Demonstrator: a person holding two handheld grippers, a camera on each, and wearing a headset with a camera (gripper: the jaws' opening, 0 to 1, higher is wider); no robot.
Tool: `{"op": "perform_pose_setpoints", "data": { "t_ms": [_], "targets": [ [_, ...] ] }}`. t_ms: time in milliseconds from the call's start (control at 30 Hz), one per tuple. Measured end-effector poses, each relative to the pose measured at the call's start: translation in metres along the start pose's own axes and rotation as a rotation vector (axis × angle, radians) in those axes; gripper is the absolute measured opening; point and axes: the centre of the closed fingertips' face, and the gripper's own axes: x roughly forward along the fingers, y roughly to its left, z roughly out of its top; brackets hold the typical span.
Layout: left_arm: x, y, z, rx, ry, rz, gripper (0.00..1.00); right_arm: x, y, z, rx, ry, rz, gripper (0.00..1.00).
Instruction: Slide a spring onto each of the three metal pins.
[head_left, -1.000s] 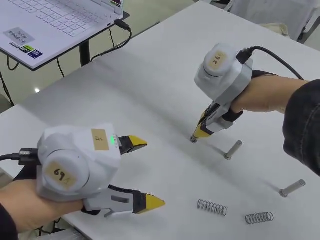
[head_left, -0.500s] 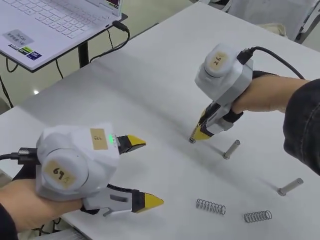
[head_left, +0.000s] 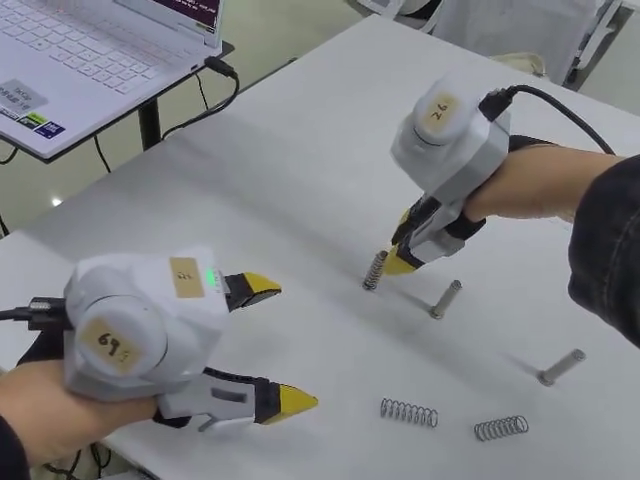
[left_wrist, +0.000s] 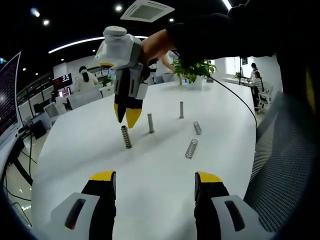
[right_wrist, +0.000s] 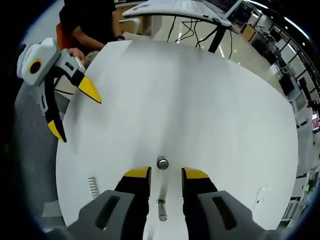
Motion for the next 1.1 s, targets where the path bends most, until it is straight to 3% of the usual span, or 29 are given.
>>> {"op": "perform_pose_setpoints", "data": {
  "t_ms": [433, 733, 867, 1100],
  "targets": [
    [-0.001, 0.002, 0.008, 0.036, 0.018, -0.014, 0.59, -0.039, -0.007, 0.001, 0.029, -0.082, -0.077, 0.22],
    [-0.001, 0.0, 0.013, 0.045, 0.027, -0.026, 0.59, -0.063, -0.002, -0.009, 0.06, -0.122, -0.121, 0.23],
    [0.0, 0.0, 0.016, 0.058, 0.032, -0.033, 0.58, -0.078, -0.001, -0.009, 0.084, -0.165, -0.143, 0.23],
    [0.004, -0.003, 0.025, 0.09, 0.038, -0.055, 0.58, -0.098, 0.003, -0.025, 0.115, -0.184, -0.182, 0.22]
  ]
}}
